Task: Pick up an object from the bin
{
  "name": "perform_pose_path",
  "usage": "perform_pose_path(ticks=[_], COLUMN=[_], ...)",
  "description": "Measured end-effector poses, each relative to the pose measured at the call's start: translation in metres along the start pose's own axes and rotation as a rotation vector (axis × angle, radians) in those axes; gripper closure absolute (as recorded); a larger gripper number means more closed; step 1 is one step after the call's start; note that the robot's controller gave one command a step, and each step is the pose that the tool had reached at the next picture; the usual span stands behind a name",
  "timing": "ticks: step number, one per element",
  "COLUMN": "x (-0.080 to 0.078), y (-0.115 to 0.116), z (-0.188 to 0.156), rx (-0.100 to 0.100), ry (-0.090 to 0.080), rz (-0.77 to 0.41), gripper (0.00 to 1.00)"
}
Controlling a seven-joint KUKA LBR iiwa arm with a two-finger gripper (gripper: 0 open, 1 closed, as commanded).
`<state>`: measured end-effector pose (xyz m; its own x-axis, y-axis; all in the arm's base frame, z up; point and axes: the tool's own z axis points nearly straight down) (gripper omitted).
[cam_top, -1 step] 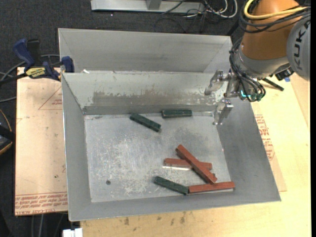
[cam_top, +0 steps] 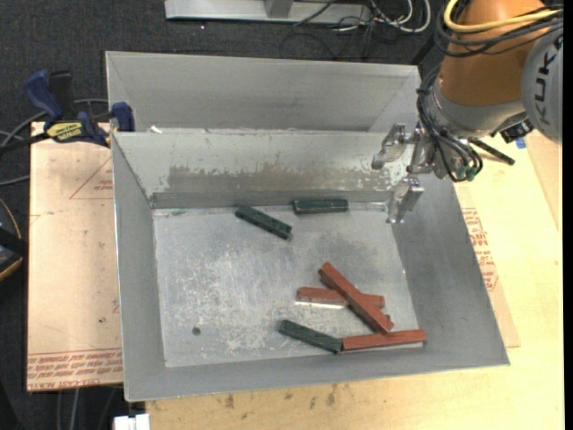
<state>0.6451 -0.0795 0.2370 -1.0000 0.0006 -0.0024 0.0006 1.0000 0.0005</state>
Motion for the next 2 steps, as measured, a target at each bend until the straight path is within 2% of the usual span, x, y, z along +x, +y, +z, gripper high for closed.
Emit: perform_pose_path(ticks=[1, 2], x=[0.037, 0.074], y=[0.026, 0.044], z=[0.08, 0.086], rx=[0.0, 0.0], ry=[-0.002, 0.005], rz=[-0.041, 0.146], gripper=[0.0, 0.0])
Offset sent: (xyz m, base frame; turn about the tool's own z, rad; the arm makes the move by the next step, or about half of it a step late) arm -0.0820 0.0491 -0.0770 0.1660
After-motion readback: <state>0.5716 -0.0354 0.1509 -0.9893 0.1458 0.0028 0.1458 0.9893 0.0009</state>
